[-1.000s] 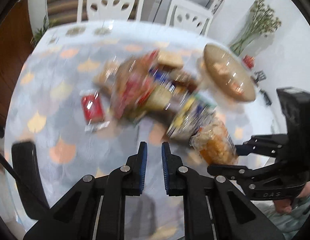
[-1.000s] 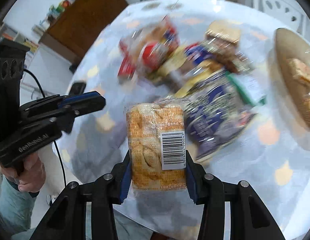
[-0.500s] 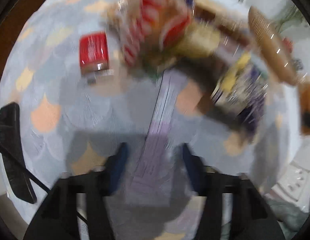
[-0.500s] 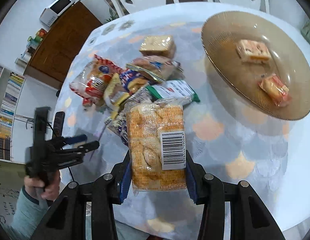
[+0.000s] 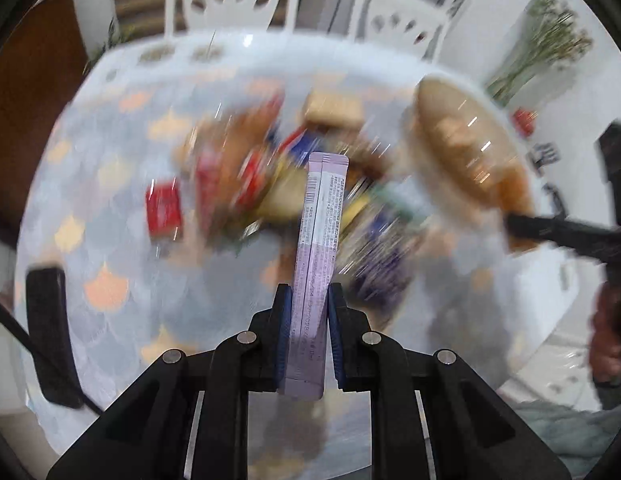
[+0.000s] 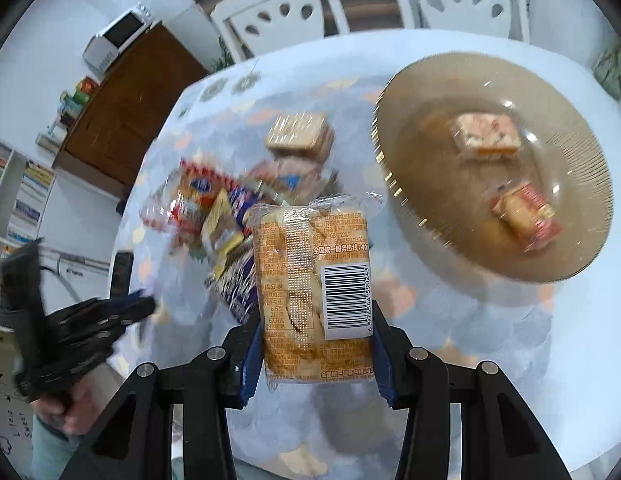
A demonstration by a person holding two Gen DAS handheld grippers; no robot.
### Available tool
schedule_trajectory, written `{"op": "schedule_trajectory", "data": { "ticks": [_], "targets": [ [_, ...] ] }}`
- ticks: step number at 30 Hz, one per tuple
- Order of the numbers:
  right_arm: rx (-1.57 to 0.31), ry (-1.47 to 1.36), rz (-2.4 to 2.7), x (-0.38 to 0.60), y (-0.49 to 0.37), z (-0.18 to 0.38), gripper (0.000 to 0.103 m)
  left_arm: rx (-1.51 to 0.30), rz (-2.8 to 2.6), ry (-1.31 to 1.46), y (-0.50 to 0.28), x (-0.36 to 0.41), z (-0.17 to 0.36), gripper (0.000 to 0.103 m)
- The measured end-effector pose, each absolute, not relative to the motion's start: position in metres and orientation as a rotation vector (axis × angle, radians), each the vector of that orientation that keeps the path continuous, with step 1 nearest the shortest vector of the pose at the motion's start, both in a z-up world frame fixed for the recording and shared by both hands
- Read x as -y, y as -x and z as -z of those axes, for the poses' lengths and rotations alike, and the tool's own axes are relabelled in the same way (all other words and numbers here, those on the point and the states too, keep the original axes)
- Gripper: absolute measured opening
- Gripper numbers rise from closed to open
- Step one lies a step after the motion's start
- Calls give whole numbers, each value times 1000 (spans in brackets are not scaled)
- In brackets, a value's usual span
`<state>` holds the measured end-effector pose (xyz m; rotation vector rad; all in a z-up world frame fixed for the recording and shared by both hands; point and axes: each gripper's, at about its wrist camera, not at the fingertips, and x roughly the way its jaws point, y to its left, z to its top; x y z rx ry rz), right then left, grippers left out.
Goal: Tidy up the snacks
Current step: 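Carry the stick packet and pastry over the plate and open both tools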
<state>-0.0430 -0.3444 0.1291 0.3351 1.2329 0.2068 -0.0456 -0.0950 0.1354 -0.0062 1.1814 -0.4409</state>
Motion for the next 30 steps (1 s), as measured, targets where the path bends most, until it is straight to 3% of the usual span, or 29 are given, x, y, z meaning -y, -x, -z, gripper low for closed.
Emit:
{"op": "schedule_trajectory", "data": {
  "ticks": [5, 9, 19, 30],
  "targets": [
    [-1155, -359, -111, 387, 39, -149, 45, -1052, 538, 22, 18, 129, -204, 15],
    [-1118, -363, 15, 430, 35, -159, 45, -1000, 609, -9, -8, 181, -227, 15],
    [-1135, -439, 171, 500, 18, -154, 45, -1173, 697, -49, -42, 295, -173, 15],
    [-1220, -441, 201, 524, -13, -121, 45, -1292, 692, -60, -58, 350, -123, 15]
  ]
}}
